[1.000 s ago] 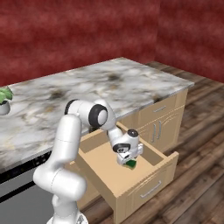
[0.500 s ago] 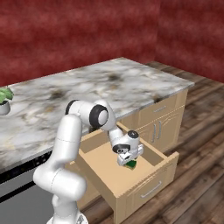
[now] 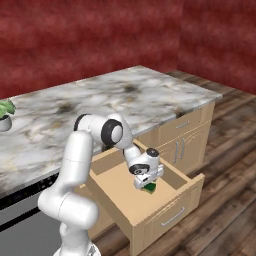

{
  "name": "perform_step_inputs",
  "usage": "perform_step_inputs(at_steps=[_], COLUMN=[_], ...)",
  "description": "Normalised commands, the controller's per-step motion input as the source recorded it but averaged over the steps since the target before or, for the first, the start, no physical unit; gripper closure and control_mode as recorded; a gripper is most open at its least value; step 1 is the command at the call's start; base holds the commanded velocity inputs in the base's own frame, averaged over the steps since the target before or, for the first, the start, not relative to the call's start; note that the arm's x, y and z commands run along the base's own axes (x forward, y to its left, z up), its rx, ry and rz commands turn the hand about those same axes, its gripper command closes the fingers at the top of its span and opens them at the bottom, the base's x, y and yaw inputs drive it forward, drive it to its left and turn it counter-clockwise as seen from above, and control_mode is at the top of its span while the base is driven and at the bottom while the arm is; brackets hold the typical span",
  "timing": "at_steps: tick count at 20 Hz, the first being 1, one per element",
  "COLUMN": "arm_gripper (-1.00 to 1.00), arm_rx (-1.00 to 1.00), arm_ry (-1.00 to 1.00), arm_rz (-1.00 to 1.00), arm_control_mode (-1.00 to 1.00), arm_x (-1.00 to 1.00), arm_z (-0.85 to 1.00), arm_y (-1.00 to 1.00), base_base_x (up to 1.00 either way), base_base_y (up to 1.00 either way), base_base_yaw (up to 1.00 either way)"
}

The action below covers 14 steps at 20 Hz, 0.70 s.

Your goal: Restock the sink supplies by placing the sponge and soap dispenser on the counter and next to the sink. Make sure the soap dispenser is upright.

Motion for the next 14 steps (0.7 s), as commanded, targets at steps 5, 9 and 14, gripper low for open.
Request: perform_step_inputs(at_steps=[5,9,14], arm_gripper=[-1.0,-1.0,-1.0], arm_rx=[0.0,0.0,0.0], arm_ry=[0.0,0.0,0.0], arm_rz=[0.02,0.04,0.04], arm_control_mode=[-1.0,-1.0,-1.0], arm_x=[-0.19,-0.27,-0.26], arm_z=[0.01,0.07,0.04], arm_y=[0.0,0.0,0.0], base_base_x=[0.0,0.0,0.0], base_base_y=[0.0,0.0,0.0], base_base_yaw=[0.0,0.0,0.0])
